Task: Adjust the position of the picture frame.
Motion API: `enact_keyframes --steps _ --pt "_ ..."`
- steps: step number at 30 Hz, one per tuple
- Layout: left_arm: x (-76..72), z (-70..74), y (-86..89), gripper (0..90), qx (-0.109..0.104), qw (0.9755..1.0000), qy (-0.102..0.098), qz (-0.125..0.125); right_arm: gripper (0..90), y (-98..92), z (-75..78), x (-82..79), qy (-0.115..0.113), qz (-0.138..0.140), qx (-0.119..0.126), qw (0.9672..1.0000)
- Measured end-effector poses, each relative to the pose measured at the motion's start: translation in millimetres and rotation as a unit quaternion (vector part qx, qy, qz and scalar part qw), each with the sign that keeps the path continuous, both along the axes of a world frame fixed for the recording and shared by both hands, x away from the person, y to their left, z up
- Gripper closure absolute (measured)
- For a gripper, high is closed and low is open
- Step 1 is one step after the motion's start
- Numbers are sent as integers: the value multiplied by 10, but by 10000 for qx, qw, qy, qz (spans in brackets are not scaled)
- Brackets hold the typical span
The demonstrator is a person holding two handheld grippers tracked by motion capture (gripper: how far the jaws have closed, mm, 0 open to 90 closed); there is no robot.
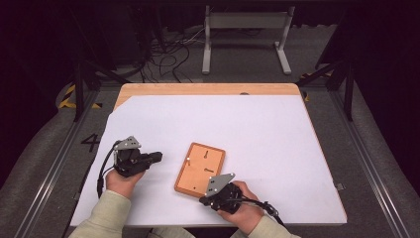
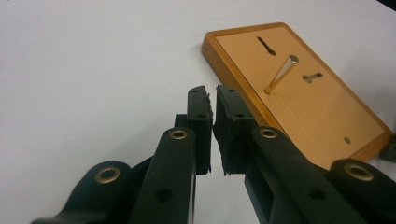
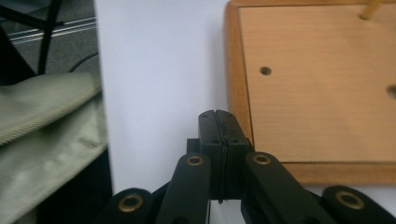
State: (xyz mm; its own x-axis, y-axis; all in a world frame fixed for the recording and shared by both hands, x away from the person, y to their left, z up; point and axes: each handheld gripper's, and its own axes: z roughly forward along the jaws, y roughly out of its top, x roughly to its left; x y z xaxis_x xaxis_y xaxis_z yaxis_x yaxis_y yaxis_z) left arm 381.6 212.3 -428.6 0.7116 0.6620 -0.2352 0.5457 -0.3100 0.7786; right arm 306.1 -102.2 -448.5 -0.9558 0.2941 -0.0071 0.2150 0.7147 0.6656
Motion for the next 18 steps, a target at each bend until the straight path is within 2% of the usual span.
enact_keyframes --steps 5,8,9,10,14,17,18 --pt "10 -2 -8 839 39 10000 -64 8 900 -133 -1 118 -82 -318 -29 9995" --pt "19 -3 -34 797 -18 10000 -27 -39 900 -202 -2 178 -133 -480 -38 9988" --pt "25 -4 -49 797 -41 10000 53 -33 900 -202 -2 178 -133 -480 -38 9988" --pt "39 -2 -73 784 52 10000 0 -10 900 -227 -2 199 -130 -544 -25 9984" --pt "65 21 -82 779 105 9998 -114 86 900 -353 8 318 -221 -908 -3 9956" --pt "91 44 -86 780 111 9999 -92 91 900 -407 3 380 -208 -1063 80 9941" --pt "104 59 -86 778 123 9997 -91 180 900 -425 -1 403 -202 -1158 117 9930"
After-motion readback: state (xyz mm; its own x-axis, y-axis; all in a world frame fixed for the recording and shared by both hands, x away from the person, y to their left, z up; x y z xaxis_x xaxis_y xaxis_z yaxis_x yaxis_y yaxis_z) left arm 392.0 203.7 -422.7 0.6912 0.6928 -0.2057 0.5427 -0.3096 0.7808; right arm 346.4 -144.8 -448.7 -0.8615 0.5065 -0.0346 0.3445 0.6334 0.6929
